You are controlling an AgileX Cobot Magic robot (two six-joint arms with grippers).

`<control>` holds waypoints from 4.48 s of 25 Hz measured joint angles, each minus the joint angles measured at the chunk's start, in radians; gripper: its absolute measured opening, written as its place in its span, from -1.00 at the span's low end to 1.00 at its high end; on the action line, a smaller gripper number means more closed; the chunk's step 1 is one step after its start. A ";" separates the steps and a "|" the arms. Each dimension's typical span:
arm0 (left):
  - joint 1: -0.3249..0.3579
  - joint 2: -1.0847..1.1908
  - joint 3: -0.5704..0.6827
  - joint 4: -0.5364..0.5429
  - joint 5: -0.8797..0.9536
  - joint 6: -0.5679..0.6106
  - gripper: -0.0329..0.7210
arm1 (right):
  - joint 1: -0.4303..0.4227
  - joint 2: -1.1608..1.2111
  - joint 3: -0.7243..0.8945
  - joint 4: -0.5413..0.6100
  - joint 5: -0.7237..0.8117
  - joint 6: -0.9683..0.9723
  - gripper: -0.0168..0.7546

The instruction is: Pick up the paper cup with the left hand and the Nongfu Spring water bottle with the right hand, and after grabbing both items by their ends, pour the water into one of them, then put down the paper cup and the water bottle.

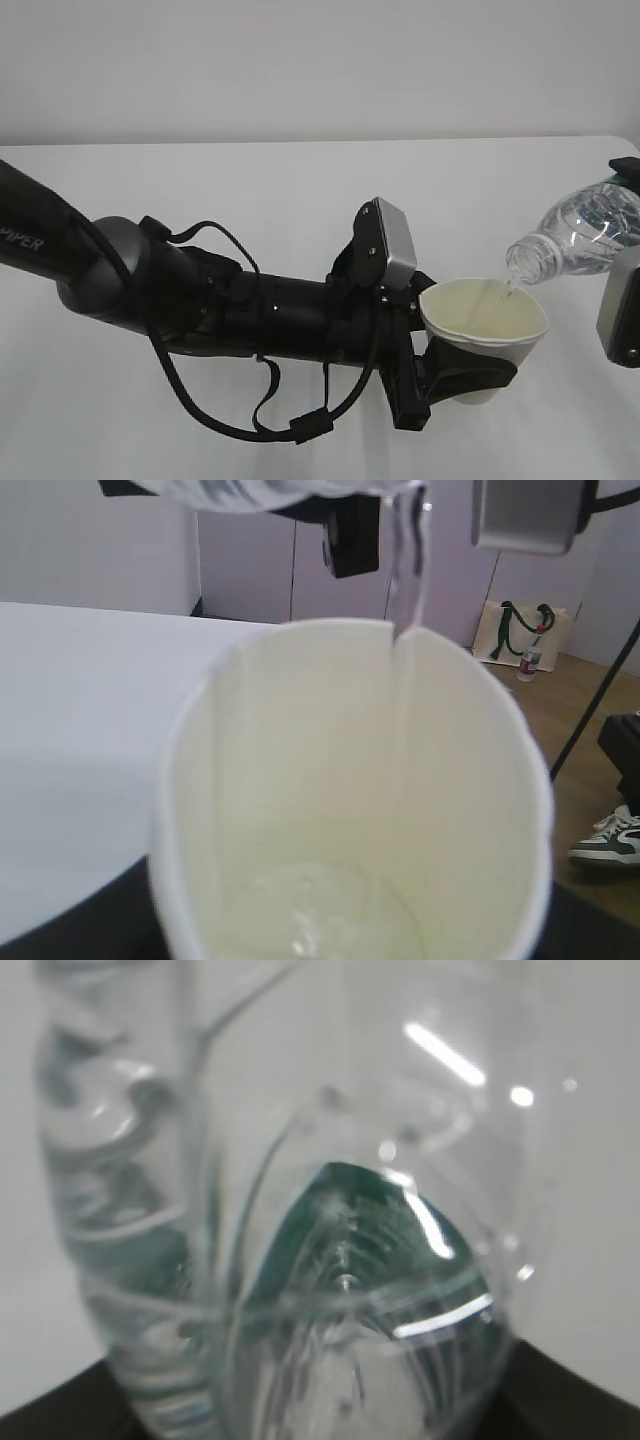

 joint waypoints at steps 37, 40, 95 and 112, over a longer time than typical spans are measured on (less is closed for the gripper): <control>0.000 0.000 0.000 0.002 0.000 0.000 0.22 | 0.000 0.000 -0.002 0.000 -0.002 -0.007 0.18; 0.000 0.000 0.000 0.004 0.000 0.000 0.22 | 0.000 0.000 -0.002 0.000 -0.002 -0.007 0.18; 0.000 0.000 0.000 0.009 0.003 -0.008 0.22 | 0.000 0.000 -0.002 -0.006 -0.002 -0.018 0.18; 0.000 0.000 0.000 0.009 0.004 -0.008 0.21 | 0.000 0.000 -0.002 -0.006 -0.004 -0.019 0.18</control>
